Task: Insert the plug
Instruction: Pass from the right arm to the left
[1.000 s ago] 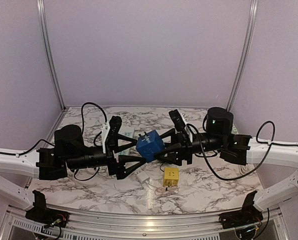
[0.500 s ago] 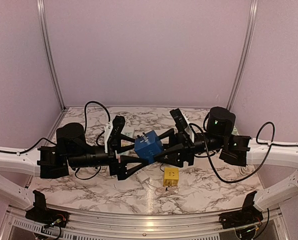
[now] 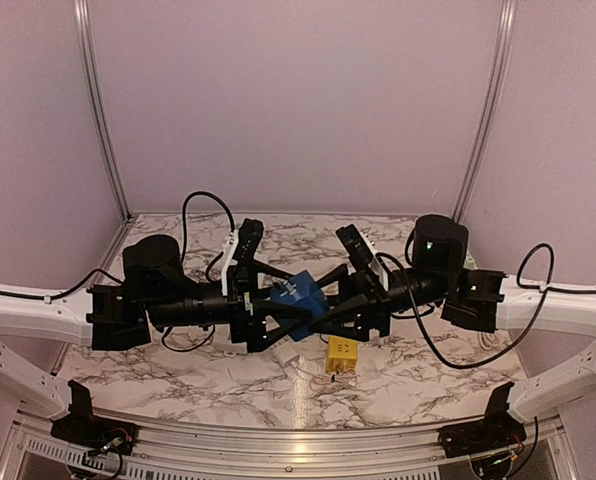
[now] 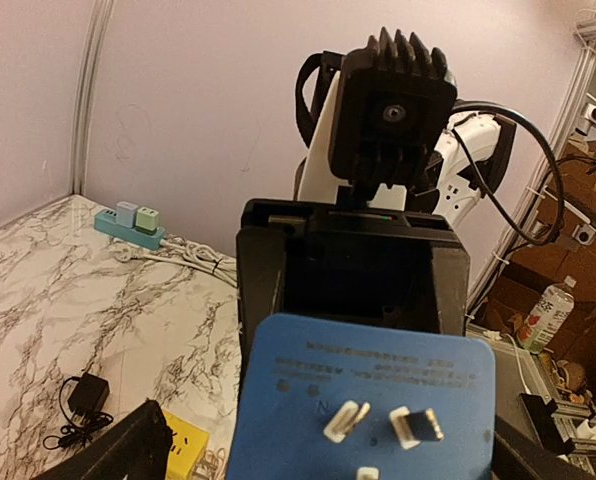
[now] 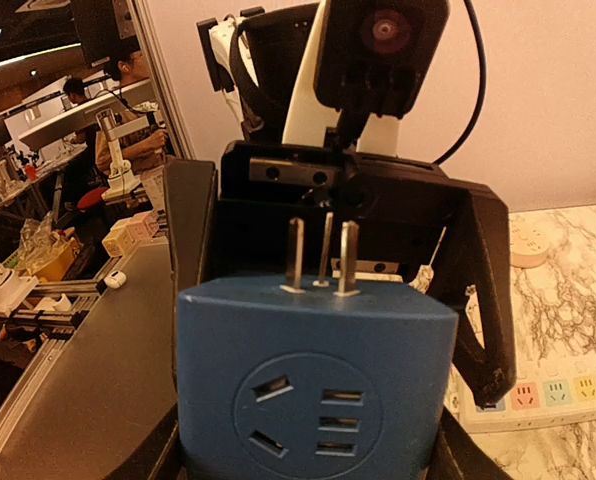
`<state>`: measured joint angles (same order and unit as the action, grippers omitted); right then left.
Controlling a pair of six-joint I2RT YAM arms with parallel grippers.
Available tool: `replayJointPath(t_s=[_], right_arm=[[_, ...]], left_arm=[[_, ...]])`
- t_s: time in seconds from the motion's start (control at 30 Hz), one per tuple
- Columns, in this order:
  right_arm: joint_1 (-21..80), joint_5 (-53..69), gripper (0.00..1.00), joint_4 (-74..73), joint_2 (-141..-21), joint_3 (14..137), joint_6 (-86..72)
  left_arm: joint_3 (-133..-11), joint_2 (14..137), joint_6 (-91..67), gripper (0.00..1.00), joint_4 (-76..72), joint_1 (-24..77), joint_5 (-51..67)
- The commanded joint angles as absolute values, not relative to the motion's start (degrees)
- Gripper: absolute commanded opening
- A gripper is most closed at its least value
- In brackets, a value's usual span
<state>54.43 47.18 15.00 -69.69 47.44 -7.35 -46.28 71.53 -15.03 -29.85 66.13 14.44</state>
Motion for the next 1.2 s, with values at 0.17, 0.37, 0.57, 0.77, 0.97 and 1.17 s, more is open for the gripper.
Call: replayJointPath(t_s=[0.17, 0.37, 0.57, 0.77, 0.97, 1.17], right_arm=[[54.9, 46.6, 0.05, 14.1, -67.4, 50.4, -6.5], [54.9, 45.6, 0.05, 11.4, -66.4, 51.3, -5.4], [54.9, 45.6, 0.04, 12.2, -66.9, 52.3, -5.4], [54.9, 46.1, 0.04, 13.2, -67.3, 52.6, -7.3], [54.9, 44.3, 0.04, 10.3, -66.0, 52.8, -5.5], [54.9, 44.3, 0.04, 12.9, -65.6, 52.2, -6.2]], left_arm=[[-52.8, 72.9, -16.2, 0.99, -26.7, 66.5, 17.0], [-49.7, 72.4, -16.4, 0.99, -30.4, 66.5, 16.8], [-51.0, 73.3, -17.0, 0.99, -29.9, 66.5, 18.4], [-51.9, 69.1, -15.9, 0.99, -26.2, 66.7, 16.7], [-46.7, 69.8, -17.6, 0.99, -31.4, 66.7, 16.4], [-42.7, 68.0, -17.9, 0.99, -34.7, 66.7, 16.4]])
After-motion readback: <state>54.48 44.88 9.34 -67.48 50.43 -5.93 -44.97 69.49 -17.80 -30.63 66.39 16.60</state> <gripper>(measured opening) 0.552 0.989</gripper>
